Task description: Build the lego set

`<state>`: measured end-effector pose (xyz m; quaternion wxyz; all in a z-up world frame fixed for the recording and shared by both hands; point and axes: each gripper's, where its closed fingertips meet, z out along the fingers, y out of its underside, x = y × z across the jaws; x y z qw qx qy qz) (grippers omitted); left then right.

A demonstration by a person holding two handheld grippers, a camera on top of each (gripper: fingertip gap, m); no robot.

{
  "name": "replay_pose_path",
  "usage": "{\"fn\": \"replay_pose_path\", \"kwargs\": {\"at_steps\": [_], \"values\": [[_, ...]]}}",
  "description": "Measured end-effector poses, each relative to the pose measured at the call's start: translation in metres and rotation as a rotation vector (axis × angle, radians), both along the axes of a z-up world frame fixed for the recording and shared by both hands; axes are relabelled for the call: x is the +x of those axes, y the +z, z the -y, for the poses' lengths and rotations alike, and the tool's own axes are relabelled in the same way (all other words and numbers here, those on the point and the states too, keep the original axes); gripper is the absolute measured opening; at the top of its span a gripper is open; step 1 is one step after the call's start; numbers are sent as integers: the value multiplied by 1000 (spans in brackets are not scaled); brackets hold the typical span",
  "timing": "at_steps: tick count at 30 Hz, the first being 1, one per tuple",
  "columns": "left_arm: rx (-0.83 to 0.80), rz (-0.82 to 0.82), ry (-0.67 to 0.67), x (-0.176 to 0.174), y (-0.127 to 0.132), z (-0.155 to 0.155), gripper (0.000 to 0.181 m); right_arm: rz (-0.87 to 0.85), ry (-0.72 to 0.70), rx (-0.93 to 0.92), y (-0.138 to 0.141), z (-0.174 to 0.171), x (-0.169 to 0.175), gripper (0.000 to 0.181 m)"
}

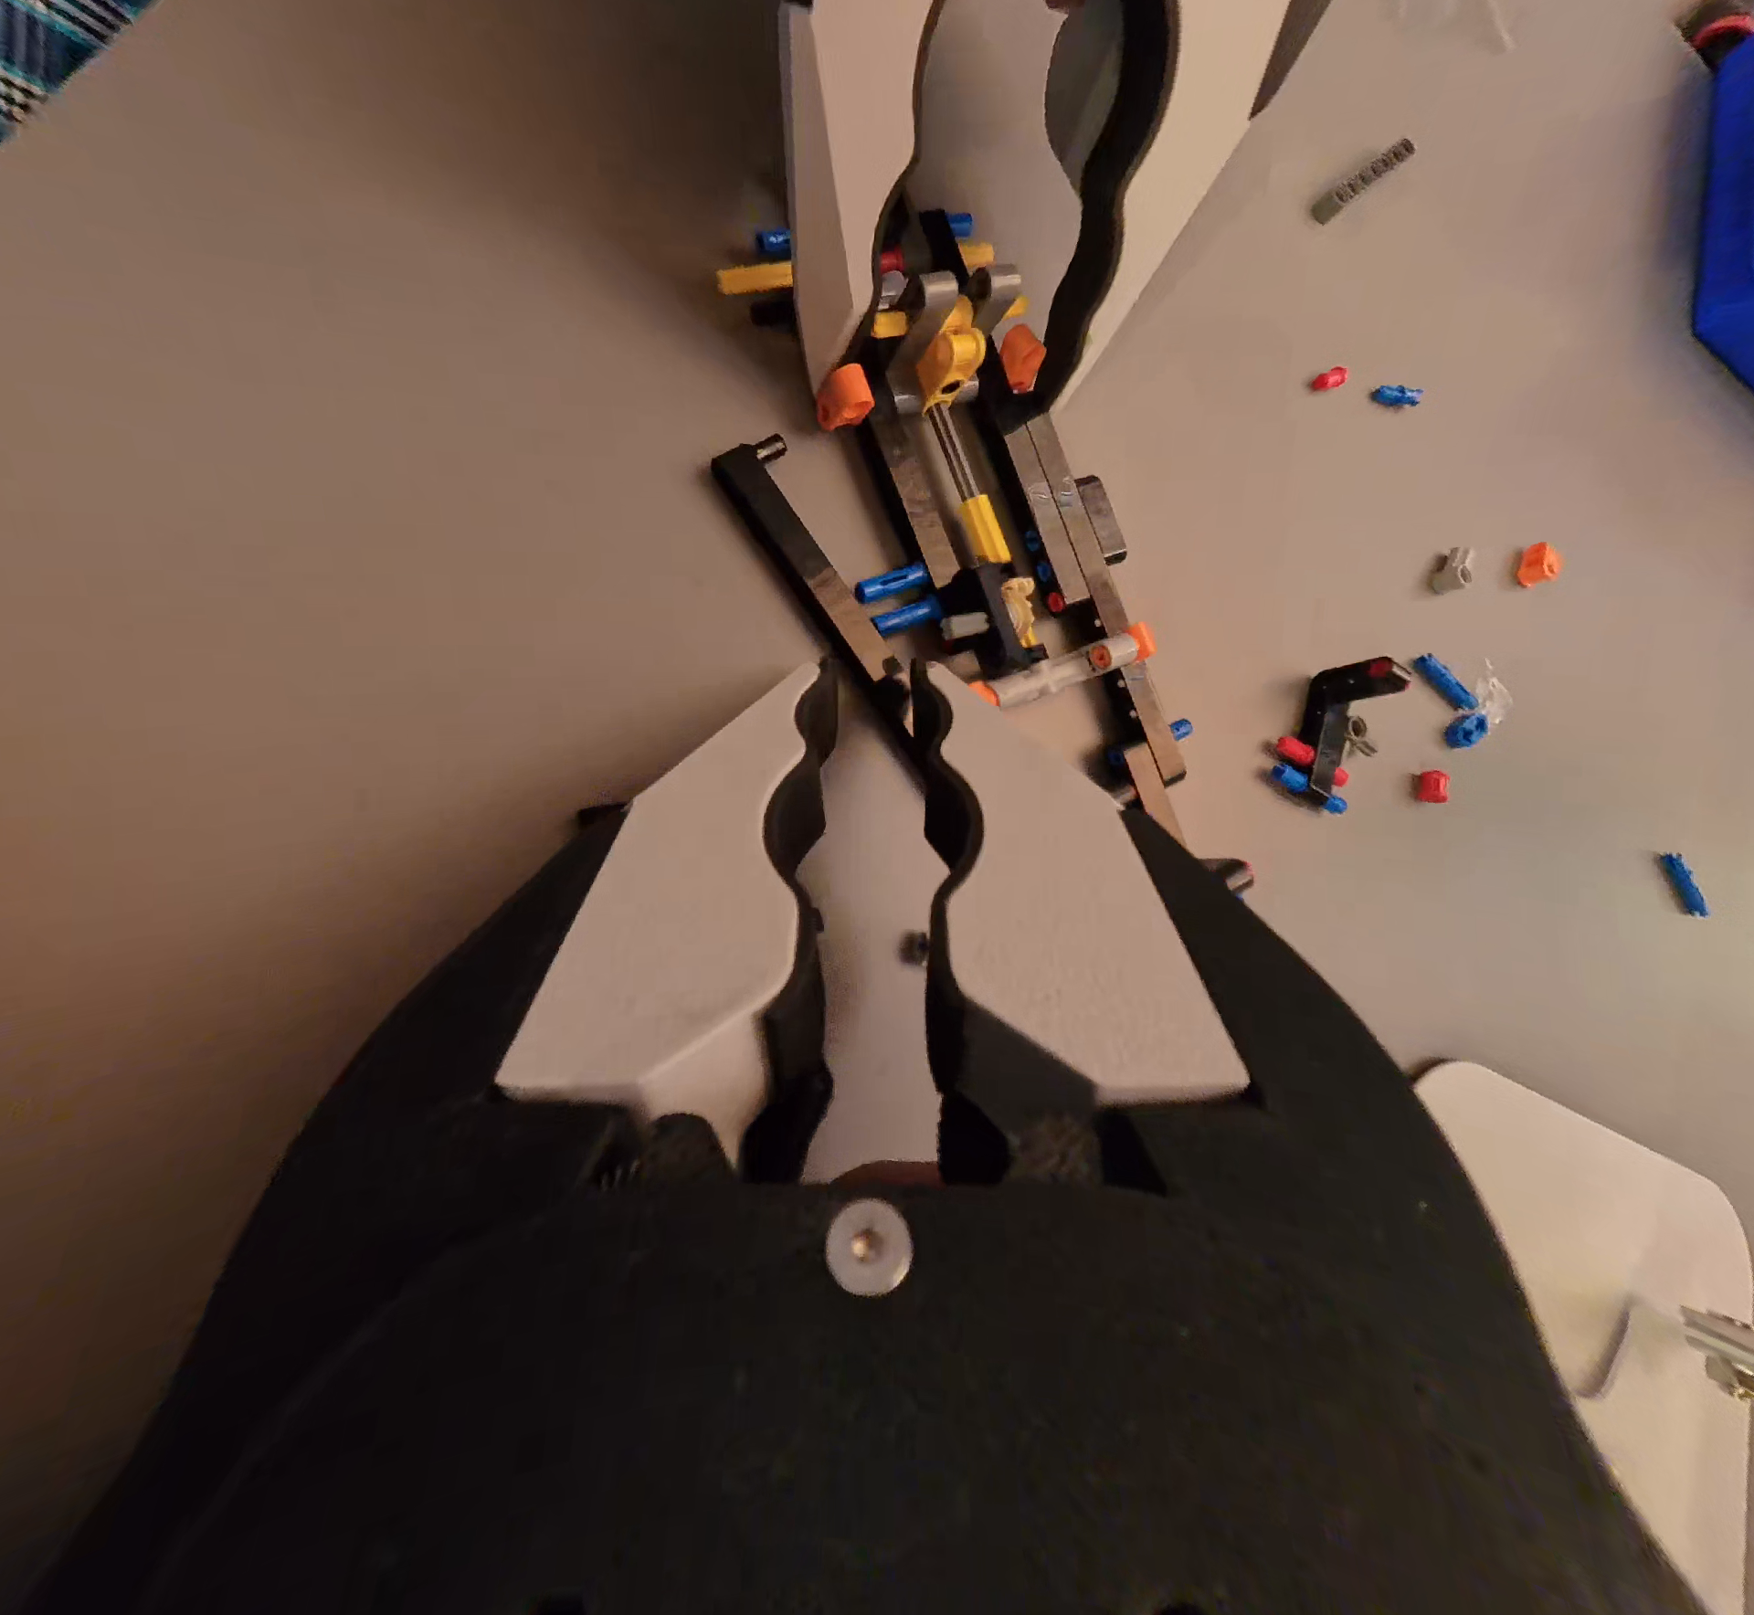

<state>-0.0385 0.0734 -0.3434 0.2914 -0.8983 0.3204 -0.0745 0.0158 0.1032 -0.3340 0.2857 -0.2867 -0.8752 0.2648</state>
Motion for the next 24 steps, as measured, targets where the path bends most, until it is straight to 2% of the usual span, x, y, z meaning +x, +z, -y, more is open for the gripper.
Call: {"fn": "replay_pose_path", "kwargs": {"at_steps": [13,20,24], "values": [[5,1,8,-1,0,0,51,-20,-15,-48,1,2,-5,0],[10,5,7,0,0,0,51,-14,-7,-46,0,-1,-2,1],[11,5,4,1,0,0,51,-23,3,-34,2,2,-3,10]]}}
